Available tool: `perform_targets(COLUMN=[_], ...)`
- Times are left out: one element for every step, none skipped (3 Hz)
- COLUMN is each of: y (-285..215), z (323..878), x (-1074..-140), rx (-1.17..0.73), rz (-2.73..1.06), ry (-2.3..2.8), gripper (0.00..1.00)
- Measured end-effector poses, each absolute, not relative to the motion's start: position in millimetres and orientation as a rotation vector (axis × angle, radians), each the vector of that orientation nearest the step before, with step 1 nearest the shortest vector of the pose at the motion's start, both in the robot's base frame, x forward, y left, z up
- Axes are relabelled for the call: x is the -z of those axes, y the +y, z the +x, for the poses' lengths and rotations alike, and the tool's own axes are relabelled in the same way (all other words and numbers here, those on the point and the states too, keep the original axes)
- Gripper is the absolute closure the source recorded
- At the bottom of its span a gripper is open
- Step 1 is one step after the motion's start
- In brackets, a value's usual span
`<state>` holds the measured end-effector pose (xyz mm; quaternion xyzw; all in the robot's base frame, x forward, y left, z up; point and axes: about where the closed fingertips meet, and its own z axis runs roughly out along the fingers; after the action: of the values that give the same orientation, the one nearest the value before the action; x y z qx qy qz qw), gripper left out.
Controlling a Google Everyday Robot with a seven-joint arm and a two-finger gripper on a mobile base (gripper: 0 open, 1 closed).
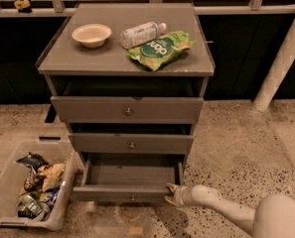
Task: Open bottom drawer
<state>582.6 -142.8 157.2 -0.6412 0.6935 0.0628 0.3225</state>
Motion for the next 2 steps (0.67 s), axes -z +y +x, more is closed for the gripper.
perform_targets(y=[-144.1, -144.1], z=[566.1, 566.0], x=[-150.5, -155.9], rx=[-0.175, -0.175], rz=[-1.682, -1.682], ry=[1.818, 1.818], gripper=[1.0, 1.0])
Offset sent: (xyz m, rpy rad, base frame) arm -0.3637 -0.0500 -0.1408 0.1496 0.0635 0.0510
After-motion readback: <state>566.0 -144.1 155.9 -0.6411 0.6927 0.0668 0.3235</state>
